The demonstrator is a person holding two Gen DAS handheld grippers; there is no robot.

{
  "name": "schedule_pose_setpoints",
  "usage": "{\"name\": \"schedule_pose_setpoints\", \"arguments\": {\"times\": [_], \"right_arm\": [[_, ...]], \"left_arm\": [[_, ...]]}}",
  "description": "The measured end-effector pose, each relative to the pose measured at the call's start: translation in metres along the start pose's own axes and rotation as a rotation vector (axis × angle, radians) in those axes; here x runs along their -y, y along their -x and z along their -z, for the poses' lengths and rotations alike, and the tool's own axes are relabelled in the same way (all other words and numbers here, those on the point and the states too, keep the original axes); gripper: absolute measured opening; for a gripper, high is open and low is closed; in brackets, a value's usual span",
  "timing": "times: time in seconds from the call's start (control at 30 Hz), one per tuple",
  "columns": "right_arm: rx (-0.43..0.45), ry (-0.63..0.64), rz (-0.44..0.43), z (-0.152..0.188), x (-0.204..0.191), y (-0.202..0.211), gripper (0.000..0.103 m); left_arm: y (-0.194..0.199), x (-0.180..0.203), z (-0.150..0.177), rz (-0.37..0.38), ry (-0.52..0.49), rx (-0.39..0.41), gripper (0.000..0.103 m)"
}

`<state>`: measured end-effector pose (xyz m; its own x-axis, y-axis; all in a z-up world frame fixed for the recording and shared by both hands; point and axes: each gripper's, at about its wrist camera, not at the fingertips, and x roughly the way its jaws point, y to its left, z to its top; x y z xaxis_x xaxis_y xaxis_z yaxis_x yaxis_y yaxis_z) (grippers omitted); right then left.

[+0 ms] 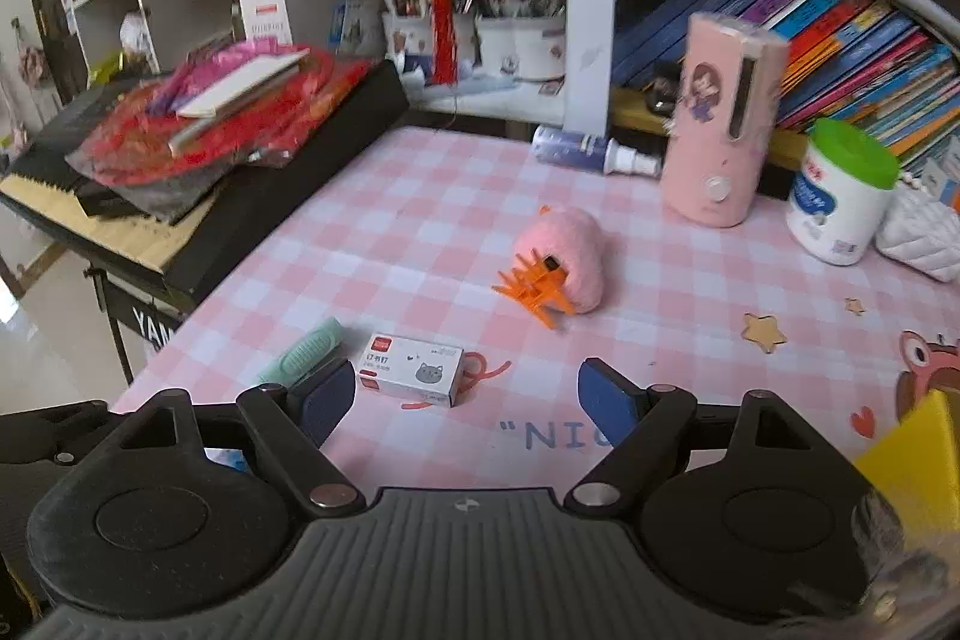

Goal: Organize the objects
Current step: 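Grasp the blue toy car with the left gripper while the right gripper grasps the white cat-printed box, then carry the blue car and white box over the yellow box with both grippers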

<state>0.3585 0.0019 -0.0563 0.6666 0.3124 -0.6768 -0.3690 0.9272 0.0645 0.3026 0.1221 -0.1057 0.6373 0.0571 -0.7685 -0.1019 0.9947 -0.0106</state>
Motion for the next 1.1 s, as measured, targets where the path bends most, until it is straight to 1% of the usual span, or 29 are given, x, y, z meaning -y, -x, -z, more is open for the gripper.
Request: {"name": "schedule_pose_setpoints", "arguments": {"times": [0.1,0.27,0.33,0.47,0.57,0.63,0.67,0.77,0.83,1.0,1.1], "right_arm": [[-0.030,0.033,-0.007,-0.002,-0.006,-0.016,0.082],[-0.055,0.074,-0.024,-0.004,-0.017,-0.043,0.081],[-0.068,0.070,-0.025,-0.004,-0.021,-0.054,0.076],[-0.106,0.073,-0.012,-0.003,-0.029,-0.076,0.075],[-0.123,0.072,-0.001,-0.004,-0.033,-0.088,0.066],[-0.105,0.075,-0.001,-0.004,-0.034,-0.092,0.056],[-0.094,0.082,-0.007,-0.004,-0.035,-0.092,0.055],[-0.091,0.075,0.007,-0.004,-0.031,-0.086,0.055],[-0.085,0.051,-0.002,-0.004,-0.026,-0.074,0.055],[-0.061,0.037,-0.001,0.000,-0.020,-0.031,0.055],[-0.035,0.029,-0.006,0.006,-0.019,0.002,0.055]], "left_arm": [[0.003,-0.007,0.003,0.021,0.018,0.006,0.027],[0.022,-0.025,0.011,0.039,0.100,-0.002,0.027],[0.032,-0.034,0.015,0.051,0.134,-0.001,0.027],[0.051,-0.044,0.021,0.059,0.190,0.007,0.026],[0.061,-0.048,0.024,0.060,0.207,0.018,0.026],[0.066,-0.049,0.026,0.060,0.206,0.025,0.026],[0.068,-0.049,0.027,0.058,0.204,0.025,0.026],[0.073,-0.051,0.030,0.055,0.204,0.031,0.026],[0.079,-0.052,0.030,0.059,0.203,0.047,0.026],[0.099,-0.050,0.031,0.078,0.201,0.096,0.026],[0.115,-0.049,0.032,0.068,0.196,0.126,0.026]]}}
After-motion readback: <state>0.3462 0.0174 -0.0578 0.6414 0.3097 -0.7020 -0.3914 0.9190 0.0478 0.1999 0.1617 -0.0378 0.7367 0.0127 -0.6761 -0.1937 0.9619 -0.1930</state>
